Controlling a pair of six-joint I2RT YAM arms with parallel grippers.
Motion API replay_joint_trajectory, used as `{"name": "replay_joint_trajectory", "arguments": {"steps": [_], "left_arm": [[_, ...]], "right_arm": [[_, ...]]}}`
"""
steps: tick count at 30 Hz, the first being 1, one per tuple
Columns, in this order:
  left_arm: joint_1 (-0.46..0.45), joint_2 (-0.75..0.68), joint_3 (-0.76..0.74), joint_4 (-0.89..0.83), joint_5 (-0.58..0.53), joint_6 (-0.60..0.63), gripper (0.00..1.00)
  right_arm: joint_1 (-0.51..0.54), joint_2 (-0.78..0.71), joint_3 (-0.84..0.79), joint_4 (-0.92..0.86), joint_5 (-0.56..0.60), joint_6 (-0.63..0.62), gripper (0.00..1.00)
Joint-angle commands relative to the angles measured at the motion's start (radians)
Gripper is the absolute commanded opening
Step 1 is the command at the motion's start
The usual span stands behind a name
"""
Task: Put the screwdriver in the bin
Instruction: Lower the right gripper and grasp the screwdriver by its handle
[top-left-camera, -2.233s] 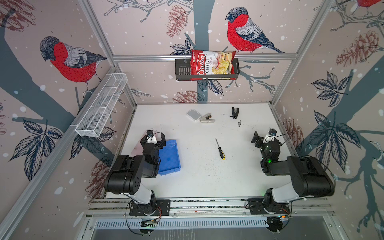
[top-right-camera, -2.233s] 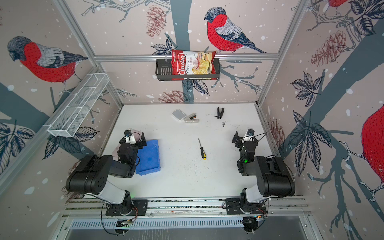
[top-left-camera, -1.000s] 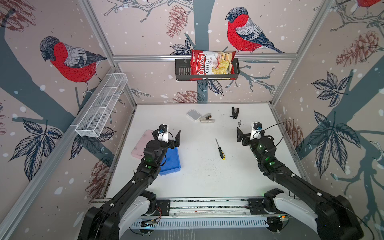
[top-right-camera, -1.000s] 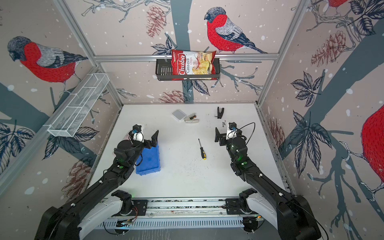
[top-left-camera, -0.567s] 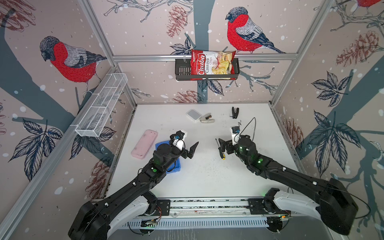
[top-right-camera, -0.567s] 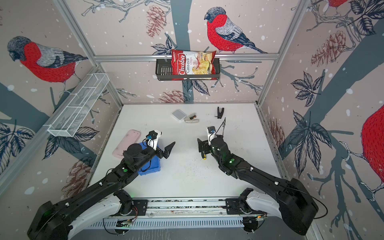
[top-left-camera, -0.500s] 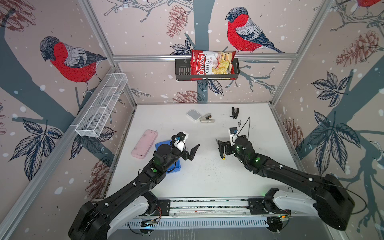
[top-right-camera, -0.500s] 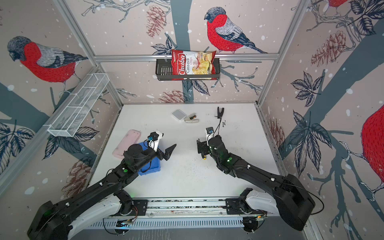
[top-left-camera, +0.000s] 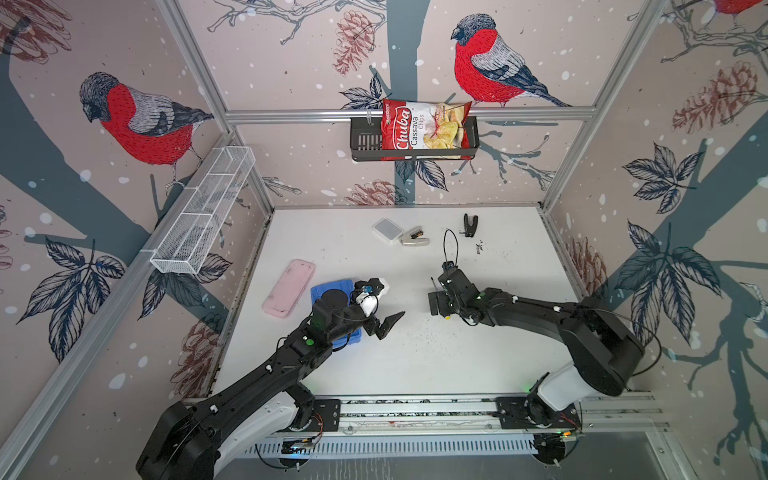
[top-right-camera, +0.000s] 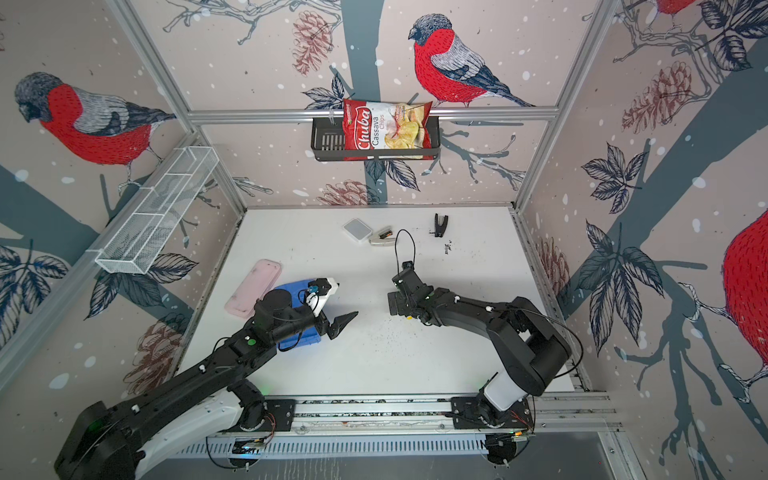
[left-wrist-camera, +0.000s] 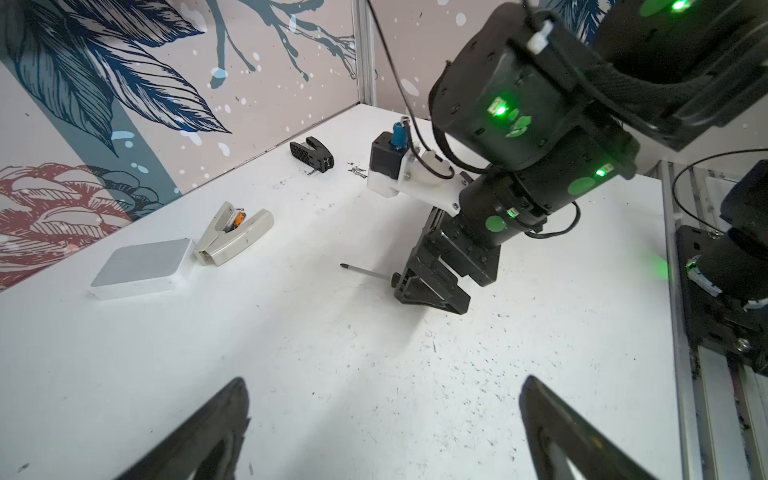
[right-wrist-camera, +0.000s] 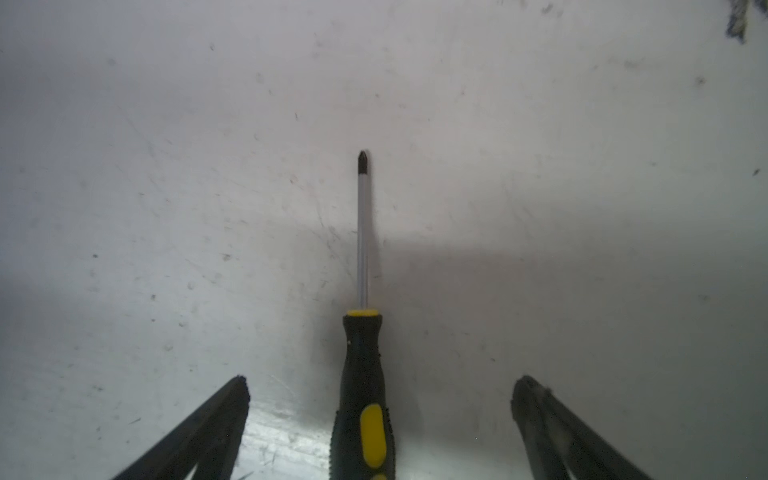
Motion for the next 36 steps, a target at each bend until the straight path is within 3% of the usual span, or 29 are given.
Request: {"name": "replay_joint_trajectory", "arguments": {"steps": [1, 6, 14, 24, 36], "left_arm": [[-0.004, -0.003, 0.007, -0.015, 0.024, 0.012, 1.00], [-0.007, -0.012, -0.002, -0.023, 0.019, 0.012, 1.00], [-0.009, -0.002, -0.001, -0.023, 0.013, 0.013, 1.00], [-0.010, 0.001, -0.001, -0.041, 0.002, 0.033, 1.00], [-0.010, 0.007, -0.013, -0.016, -0.007, 0.014, 1.00]], "right_arm": [[-0.008, 0.029, 0.013, -0.052, -0.055, 0.040, 0.99], [-0.018, 0.073, 0.036, -0.082, -0.061, 0.047, 0.92], [-0.023, 0.085, 0.049, -0.118, -0.071, 0.047, 0.69], [0.017, 0.038, 0.049, -0.207, -0.056, 0.045, 0.54], [0.016, 0.068, 0.079, -0.206, -0.038, 0.038, 0.26]]}}
